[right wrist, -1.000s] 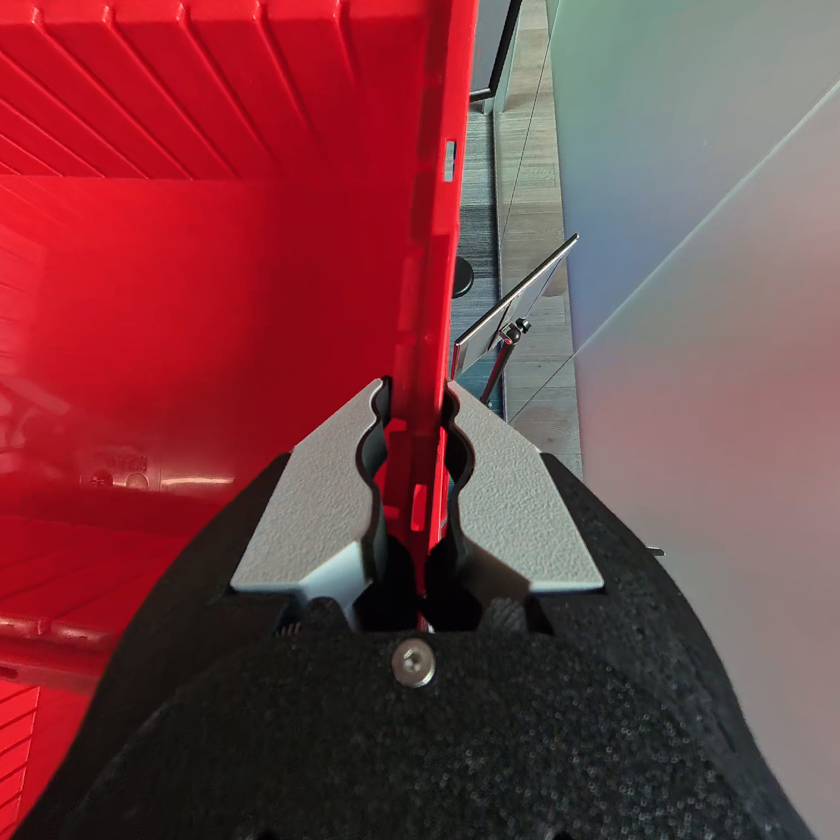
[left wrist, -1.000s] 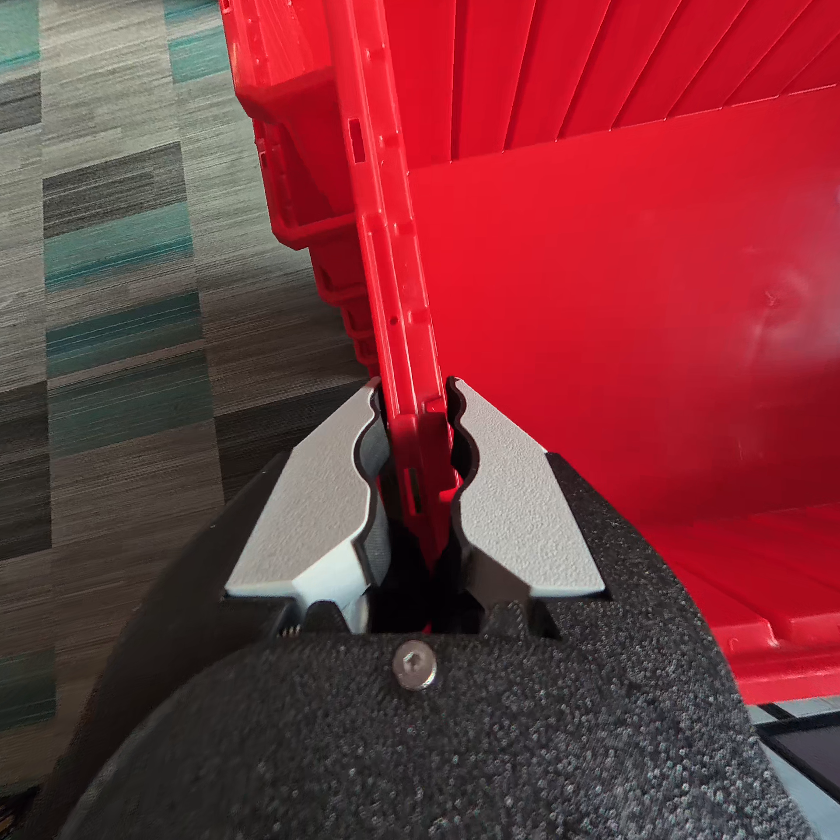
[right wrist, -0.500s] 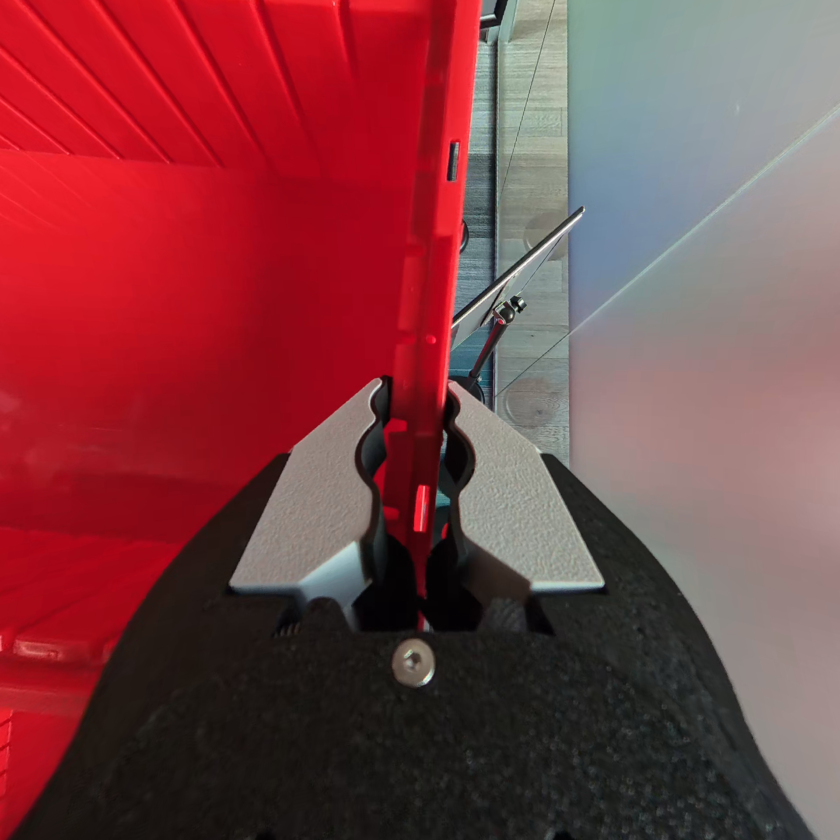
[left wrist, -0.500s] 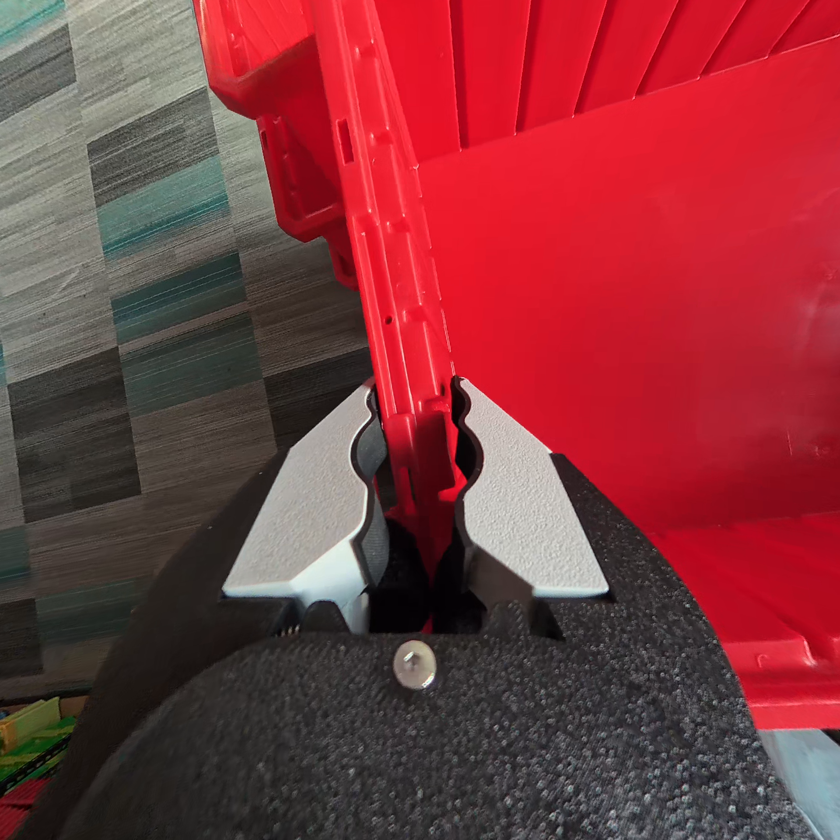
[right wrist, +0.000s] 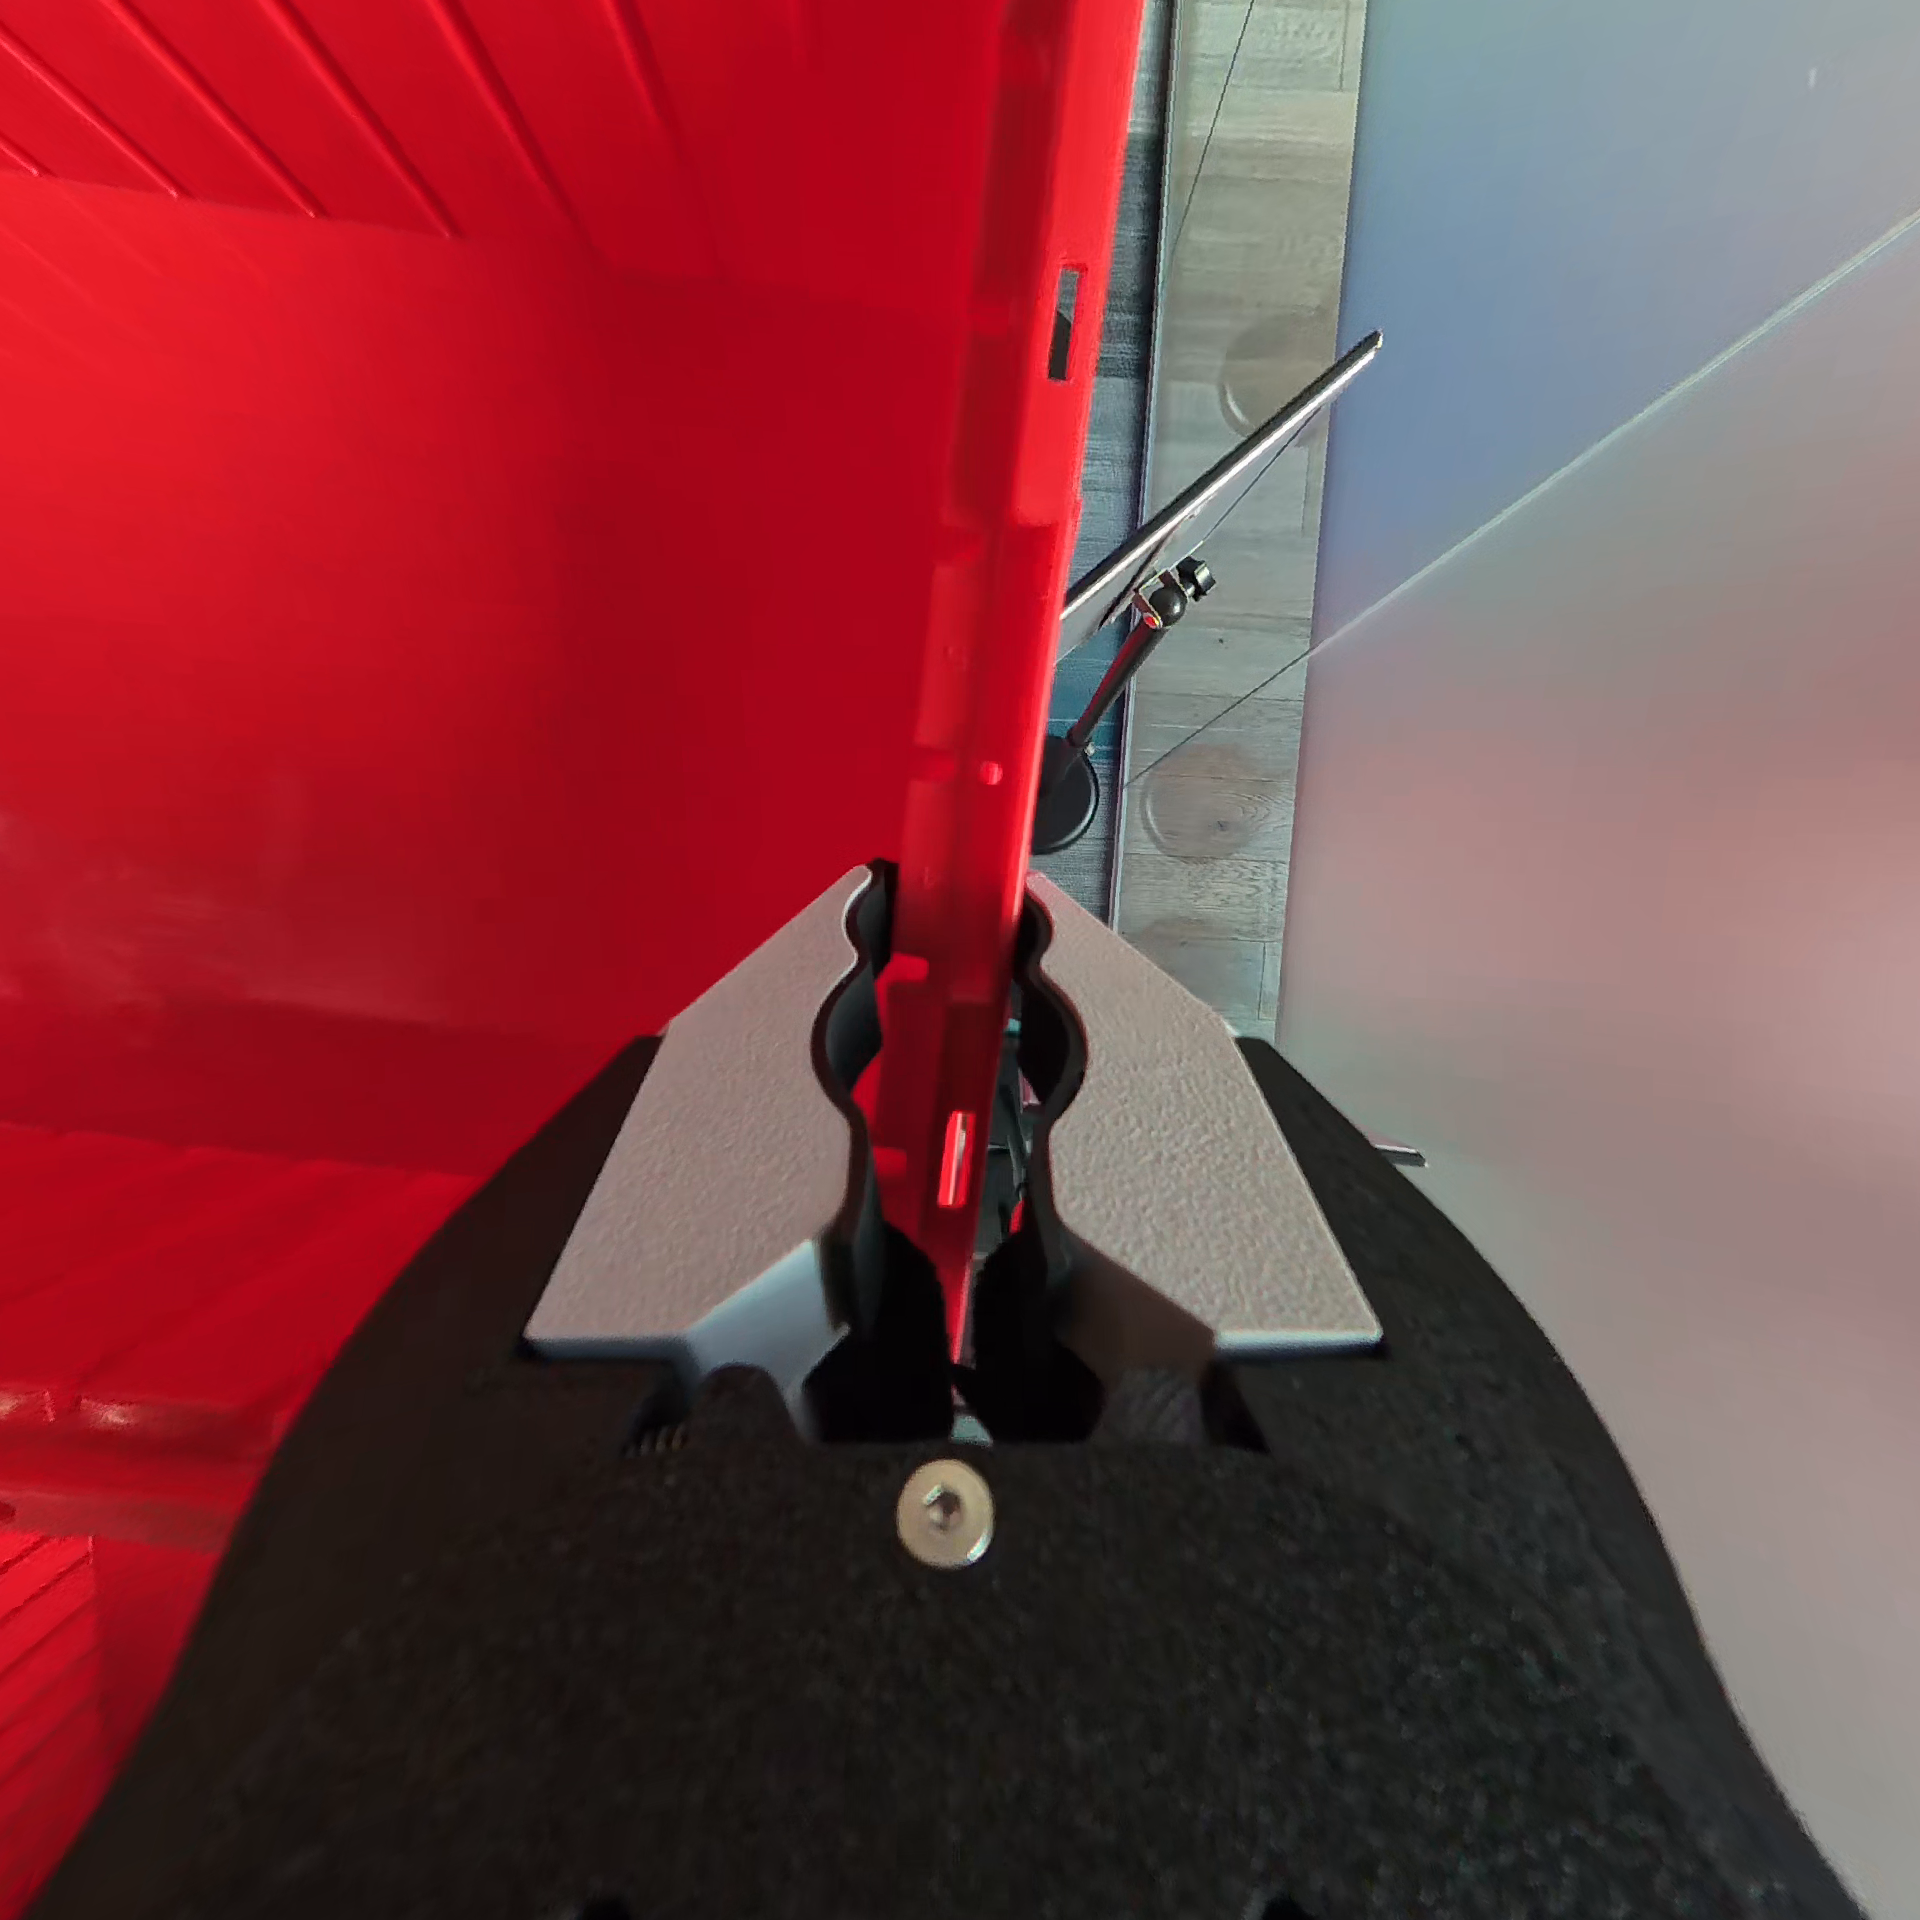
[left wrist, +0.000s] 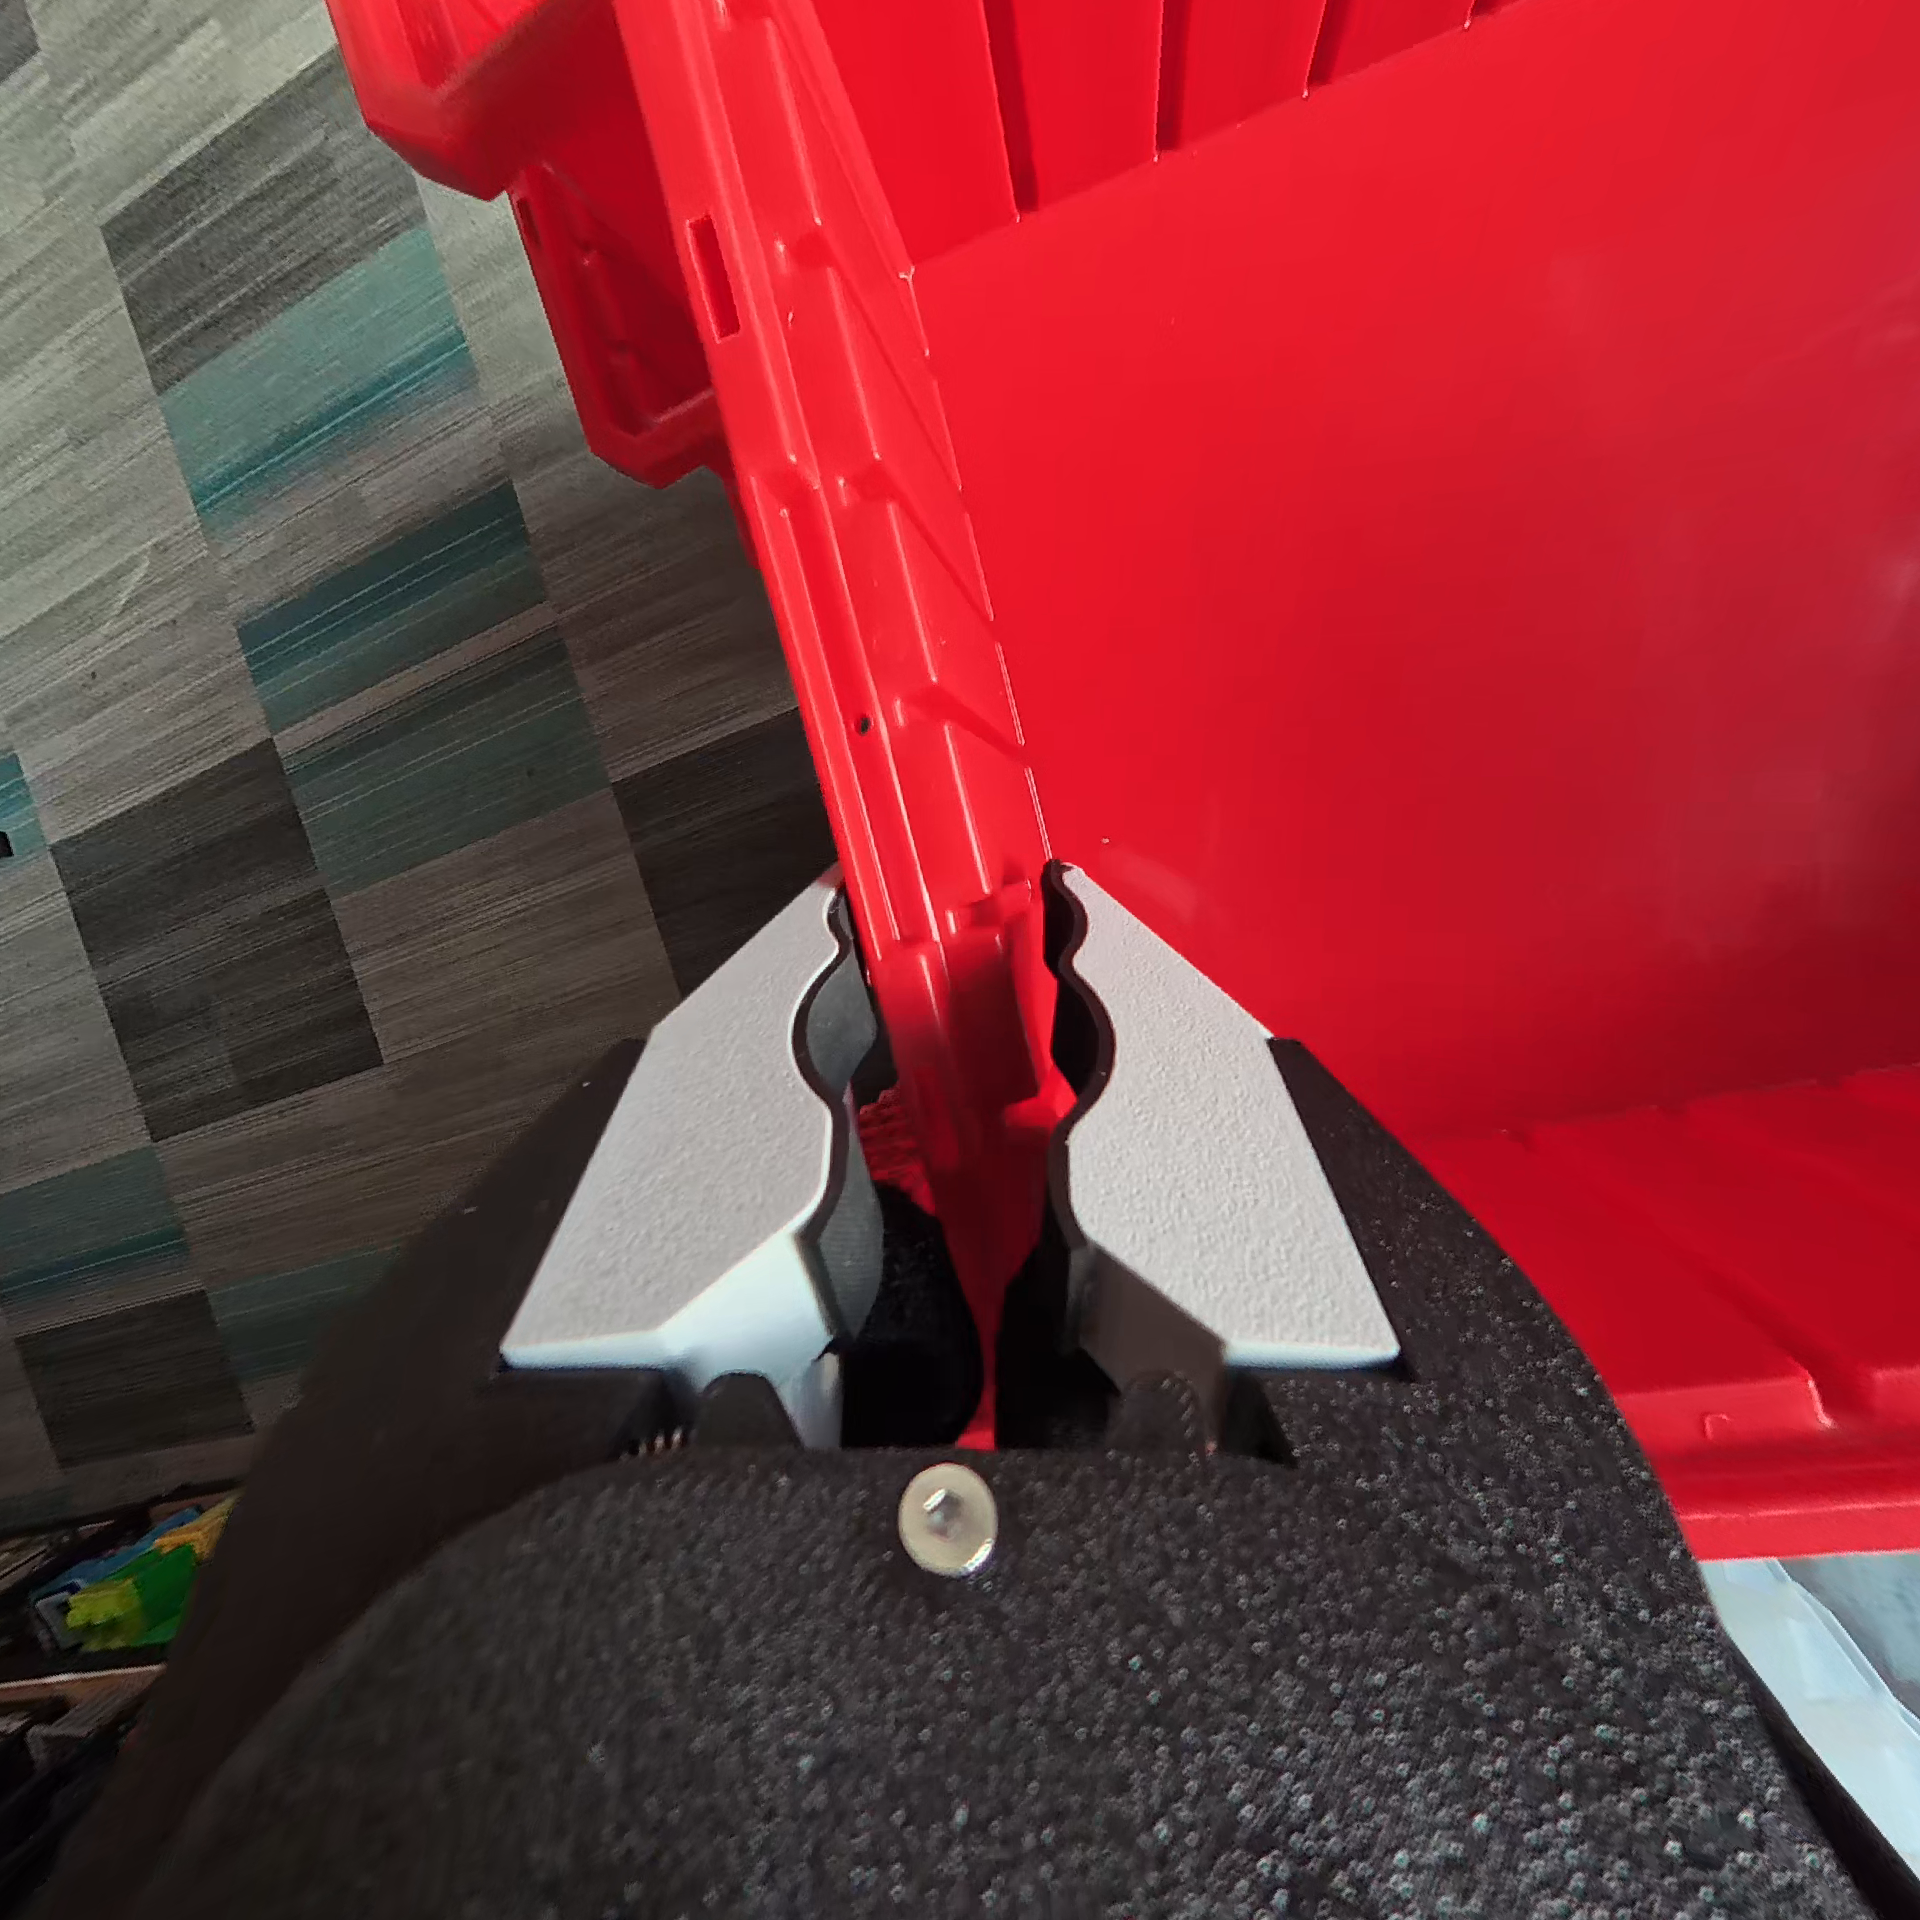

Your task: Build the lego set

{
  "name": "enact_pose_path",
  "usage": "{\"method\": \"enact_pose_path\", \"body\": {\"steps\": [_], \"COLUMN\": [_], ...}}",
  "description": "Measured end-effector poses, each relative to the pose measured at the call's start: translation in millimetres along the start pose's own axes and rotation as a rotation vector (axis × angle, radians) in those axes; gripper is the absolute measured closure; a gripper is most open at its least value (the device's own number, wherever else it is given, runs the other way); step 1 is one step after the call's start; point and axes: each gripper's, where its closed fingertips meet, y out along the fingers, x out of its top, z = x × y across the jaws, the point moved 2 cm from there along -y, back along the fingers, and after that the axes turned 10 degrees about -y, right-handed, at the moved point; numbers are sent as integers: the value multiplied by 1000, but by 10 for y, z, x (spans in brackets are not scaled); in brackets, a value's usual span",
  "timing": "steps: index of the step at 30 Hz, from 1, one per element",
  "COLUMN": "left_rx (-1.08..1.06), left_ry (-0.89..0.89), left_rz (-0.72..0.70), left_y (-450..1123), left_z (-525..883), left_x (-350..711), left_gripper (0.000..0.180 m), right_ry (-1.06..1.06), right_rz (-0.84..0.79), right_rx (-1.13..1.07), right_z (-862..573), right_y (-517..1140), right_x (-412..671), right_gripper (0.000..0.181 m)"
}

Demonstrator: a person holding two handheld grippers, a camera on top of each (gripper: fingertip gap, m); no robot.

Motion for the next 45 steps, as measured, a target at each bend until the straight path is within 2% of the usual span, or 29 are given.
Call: {"method": "enact_pose_path", "body": {"steps": [1, 6, 11, 17, 29, 36, 37, 40, 43, 45], "left_rx": [-10, 6, 2, 21, 18, -21, -22, -46, -104, -177], "left_ry": [0, 23, 26, 74, 41, 51, 48, 39, 75, 103], "left_rz": [13, 34, 3, 85, -4, -98, -143, -346, -538, -648], "left_y": [-19, -33, -50, -85, -32, -36, -82, -468, -989, -1304], "left_z": [-3, -1, -34, -30, -23, -47, -34, -18, -42, -80], "left_x": [-2, -54, -90, -174, -170, -128, -90, 104, 80, -155], "left_gripper": [151, 151, 149, 145, 143, 137, 136, 131, 129, 132], "right_ry": [-7, -47, -48, -56, -89, -100, -100, -97, -123, -186], "right_rz": [17, 78, 50, 69, 57, -84, -125, -308, -588, -710], "right_rx": [-2, -4, 45, 29, -20, 0, -12, -39, -8, 11], "right_z": [-6, 19, -5, 23, 32, 66, 32, -33, 65, 234], "right_y": [-20, -65, -74, -43, 39, -7, -67, -452, -1034, -1353], "right_x": [0, -93, -94, -101, -92, -116, -89, -17, -121, -439], "right_gripper": [160, 159, 159, 159, 157, 149, 143, 144, 144, 144]}}
